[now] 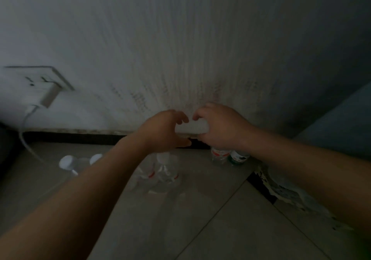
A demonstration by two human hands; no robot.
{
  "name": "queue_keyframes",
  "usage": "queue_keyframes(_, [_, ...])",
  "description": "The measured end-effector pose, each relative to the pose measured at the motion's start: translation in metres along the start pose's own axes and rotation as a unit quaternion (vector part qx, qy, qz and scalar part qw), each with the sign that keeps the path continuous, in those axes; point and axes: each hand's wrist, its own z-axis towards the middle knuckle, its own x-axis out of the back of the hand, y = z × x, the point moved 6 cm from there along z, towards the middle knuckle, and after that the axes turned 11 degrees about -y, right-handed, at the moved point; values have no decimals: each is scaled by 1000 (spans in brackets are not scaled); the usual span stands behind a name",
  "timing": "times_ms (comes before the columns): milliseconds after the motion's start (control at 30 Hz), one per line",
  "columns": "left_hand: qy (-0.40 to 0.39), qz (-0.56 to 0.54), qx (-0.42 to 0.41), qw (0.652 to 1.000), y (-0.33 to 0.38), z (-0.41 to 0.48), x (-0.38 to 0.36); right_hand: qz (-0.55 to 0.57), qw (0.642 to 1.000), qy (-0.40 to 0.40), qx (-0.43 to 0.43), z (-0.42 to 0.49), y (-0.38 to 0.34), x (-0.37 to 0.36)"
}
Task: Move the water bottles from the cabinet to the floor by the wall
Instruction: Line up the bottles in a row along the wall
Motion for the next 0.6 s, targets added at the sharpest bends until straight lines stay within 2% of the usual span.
queue_keyframes(267, [-17, 9, 116, 993, -63, -60, 16, -30, 987, -104, 120, 22, -76, -41])
queue_keyframes(400, [-21, 19, 144, 989, -79, -80, 8, -55, 978, -147, 138, 29, -90, -57])
queue_keyframes(600, [-12, 5, 148, 989, -85, -78, -6, -82, 973, -168, 134, 35, -85, -67])
